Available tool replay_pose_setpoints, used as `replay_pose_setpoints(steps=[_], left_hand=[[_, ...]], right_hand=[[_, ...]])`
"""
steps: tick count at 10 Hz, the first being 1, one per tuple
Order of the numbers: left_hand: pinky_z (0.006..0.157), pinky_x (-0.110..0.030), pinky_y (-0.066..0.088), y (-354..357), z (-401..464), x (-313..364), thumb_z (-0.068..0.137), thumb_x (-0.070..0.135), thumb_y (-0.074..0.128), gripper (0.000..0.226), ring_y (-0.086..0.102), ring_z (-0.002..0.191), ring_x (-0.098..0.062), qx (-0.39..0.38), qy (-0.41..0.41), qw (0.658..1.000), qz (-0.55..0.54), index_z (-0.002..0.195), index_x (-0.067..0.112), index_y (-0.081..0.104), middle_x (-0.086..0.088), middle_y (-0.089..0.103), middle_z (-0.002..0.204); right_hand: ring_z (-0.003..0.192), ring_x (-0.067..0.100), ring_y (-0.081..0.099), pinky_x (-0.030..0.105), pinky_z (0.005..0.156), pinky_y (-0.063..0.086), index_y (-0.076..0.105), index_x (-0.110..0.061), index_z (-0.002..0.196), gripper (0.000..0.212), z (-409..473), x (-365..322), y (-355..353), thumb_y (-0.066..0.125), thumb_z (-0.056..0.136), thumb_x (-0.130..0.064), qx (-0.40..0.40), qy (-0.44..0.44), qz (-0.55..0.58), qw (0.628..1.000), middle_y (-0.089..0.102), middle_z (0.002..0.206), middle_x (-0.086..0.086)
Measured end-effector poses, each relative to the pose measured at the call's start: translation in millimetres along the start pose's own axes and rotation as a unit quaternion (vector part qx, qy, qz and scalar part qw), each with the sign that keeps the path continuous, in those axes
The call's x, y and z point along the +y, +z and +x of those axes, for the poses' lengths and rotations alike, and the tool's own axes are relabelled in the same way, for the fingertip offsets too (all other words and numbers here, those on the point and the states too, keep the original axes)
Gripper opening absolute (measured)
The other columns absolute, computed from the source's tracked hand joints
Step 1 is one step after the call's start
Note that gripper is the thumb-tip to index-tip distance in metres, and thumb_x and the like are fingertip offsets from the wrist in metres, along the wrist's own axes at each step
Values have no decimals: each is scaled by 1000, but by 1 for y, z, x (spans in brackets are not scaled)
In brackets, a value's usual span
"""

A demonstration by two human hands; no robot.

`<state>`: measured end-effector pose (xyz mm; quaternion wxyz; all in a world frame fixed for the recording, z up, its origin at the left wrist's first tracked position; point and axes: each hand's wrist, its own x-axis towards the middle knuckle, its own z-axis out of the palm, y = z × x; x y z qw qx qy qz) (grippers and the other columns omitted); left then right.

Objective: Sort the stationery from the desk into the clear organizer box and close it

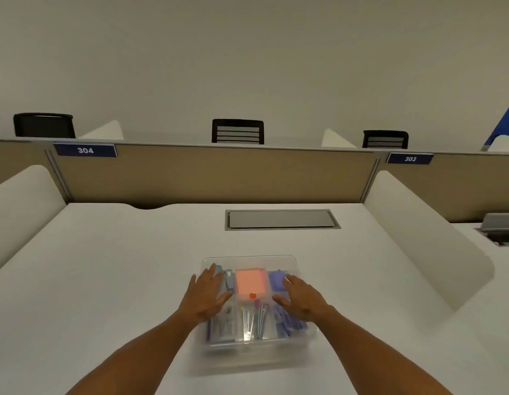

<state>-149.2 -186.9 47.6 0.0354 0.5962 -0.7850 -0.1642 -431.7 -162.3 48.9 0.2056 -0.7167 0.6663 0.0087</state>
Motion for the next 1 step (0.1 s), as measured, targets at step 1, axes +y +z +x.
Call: replay_pose_setpoints(steps=[1], left_hand=[[119, -42, 5, -26, 17, 3, 91, 66, 30, 77, 5, 149, -23, 27, -11, 999, 26, 153, 22, 14, -2, 3, 162]], right_hand=[[149, 24, 17, 40, 119, 18, 21, -20, 154, 75, 8, -2, -24, 28, 95, -66, 1, -17, 2, 1000, 16, 163, 2]])
